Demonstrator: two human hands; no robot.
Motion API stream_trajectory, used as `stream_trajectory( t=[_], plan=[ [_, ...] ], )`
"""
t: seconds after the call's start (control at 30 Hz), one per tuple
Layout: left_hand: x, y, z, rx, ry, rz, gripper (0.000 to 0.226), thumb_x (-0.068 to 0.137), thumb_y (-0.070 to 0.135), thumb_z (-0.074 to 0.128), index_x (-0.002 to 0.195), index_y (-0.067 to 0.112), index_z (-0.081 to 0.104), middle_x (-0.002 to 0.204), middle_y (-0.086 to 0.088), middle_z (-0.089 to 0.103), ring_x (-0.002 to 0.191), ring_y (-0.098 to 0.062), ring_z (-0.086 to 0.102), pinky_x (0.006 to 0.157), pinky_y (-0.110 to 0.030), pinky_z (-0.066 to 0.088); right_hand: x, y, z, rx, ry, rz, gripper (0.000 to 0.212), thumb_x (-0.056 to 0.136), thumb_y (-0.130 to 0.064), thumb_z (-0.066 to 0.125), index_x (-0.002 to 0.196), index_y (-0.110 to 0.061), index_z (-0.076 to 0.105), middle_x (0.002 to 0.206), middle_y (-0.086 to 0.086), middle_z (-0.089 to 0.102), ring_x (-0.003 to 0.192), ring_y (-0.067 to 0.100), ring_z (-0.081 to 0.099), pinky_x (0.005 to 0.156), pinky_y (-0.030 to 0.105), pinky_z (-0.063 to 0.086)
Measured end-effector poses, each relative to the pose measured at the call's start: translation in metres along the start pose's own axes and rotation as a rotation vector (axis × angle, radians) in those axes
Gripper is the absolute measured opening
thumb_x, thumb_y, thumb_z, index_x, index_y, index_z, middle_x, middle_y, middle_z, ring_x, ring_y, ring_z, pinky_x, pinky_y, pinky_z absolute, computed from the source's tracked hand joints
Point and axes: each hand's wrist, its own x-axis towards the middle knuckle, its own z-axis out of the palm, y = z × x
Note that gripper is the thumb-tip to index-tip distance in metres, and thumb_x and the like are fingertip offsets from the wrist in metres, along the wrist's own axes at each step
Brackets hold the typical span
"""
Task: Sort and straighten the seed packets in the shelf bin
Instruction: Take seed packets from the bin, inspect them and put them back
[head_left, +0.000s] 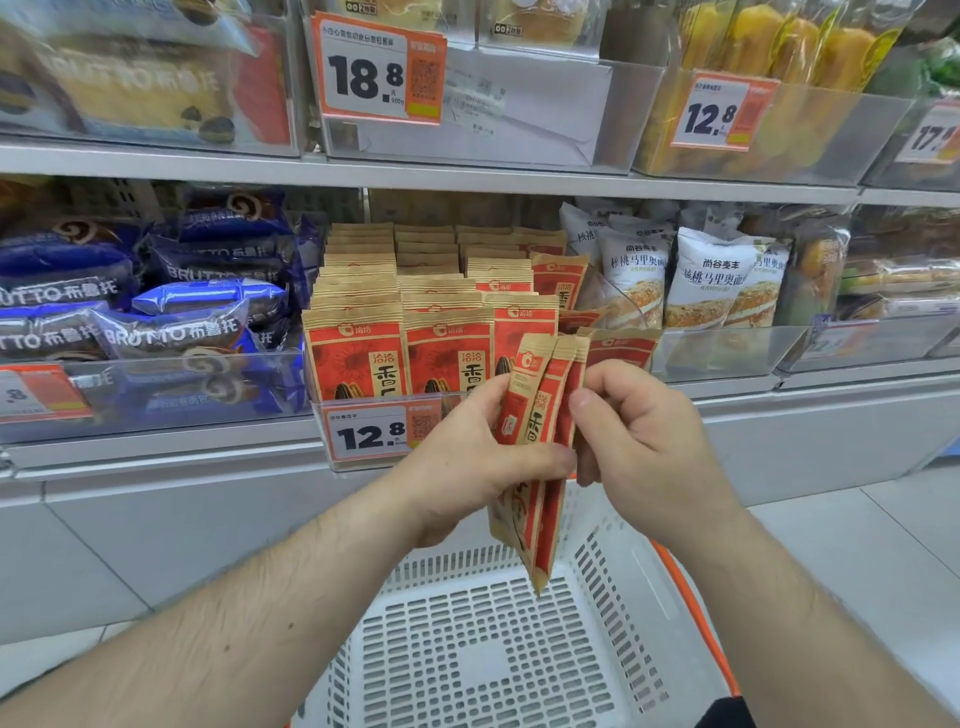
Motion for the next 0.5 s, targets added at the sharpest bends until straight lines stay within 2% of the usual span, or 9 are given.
stream_trajectory(
  t=[0.1,0.17,0.23,0.3,0.4,0.5],
  plan=[
    [0.0036,-0.0029,-0.0001,-0.052,0.084,0.004,0.046,0.073,0.022,0.071,0.118,0.018,0.064,0.091,0.005,0.072,0.085,-0.013,0.068,0.076,-0.036,0.052,0.0024,0.0015,0.0044,0.103,-0.021,0.088,0.026,0.099,-0.003,0.049,0.074,-0.004,0.058,0.049,-0.001,0.053,0.04,0.014,0.051,0.043,0.025,0.041],
    [0.0032,-0.0015,-0.0011,-0.118,0.022,-0.028,0.033,0.075,0.023,0.067,0.107,0.016,0.067,0.086,-0.008,0.068,0.081,-0.022,0.065,0.077,-0.046,0.045,0.004,0.0008,0.0069,0.248,-0.05,0.162,0.028,0.1,-0.002,0.048,0.073,-0.004,0.057,0.05,0.001,0.055,0.037,0.016,0.048,0.04,0.023,0.039],
    [0.0017,-0.0002,-0.0012,-0.194,-0.09,-0.06,0.017,0.076,0.027,0.062,0.089,0.018,0.068,0.078,-0.018,0.064,0.074,-0.025,0.064,0.074,-0.044,0.043,0.0053,-0.0001,0.0079,0.349,-0.073,0.196,0.024,0.097,-0.007,0.052,0.073,-0.002,0.056,0.053,0.008,0.057,0.036,0.018,0.047,0.038,0.023,0.037],
    [0.0006,0.0002,-0.0004,-0.238,-0.136,-0.094,0.015,0.076,0.028,0.055,0.075,0.017,0.065,0.074,-0.019,0.064,0.07,-0.025,0.062,0.069,-0.037,0.046,0.0063,0.0007,0.0078,0.375,-0.094,0.205,0.021,0.086,-0.018,0.054,0.074,-0.001,0.057,0.056,0.014,0.057,0.036,0.02,0.047,0.038,0.024,0.037],
    [0.0011,-0.0017,0.0001,-0.276,-0.161,-0.122,0.021,0.077,0.029,0.051,0.07,0.014,0.064,0.073,-0.018,0.065,0.068,-0.025,0.06,0.064,-0.033,0.05,0.0064,0.0024,0.0068,0.385,-0.104,0.214,0.024,0.082,-0.021,0.053,0.075,0.002,0.057,0.056,0.014,0.057,0.035,0.019,0.045,0.038,0.025,0.035],
    [0.0014,-0.001,0.0018,-0.273,-0.148,-0.122,0.021,0.077,0.029,0.052,0.071,0.015,0.066,0.073,-0.017,0.065,0.068,-0.023,0.063,0.067,-0.035,0.051,0.0052,0.0008,0.0076,0.376,-0.068,0.211,0.024,0.096,-0.01,0.053,0.078,0.006,0.056,0.054,0.012,0.056,0.034,0.017,0.045,0.036,0.023,0.035]
  ],
)
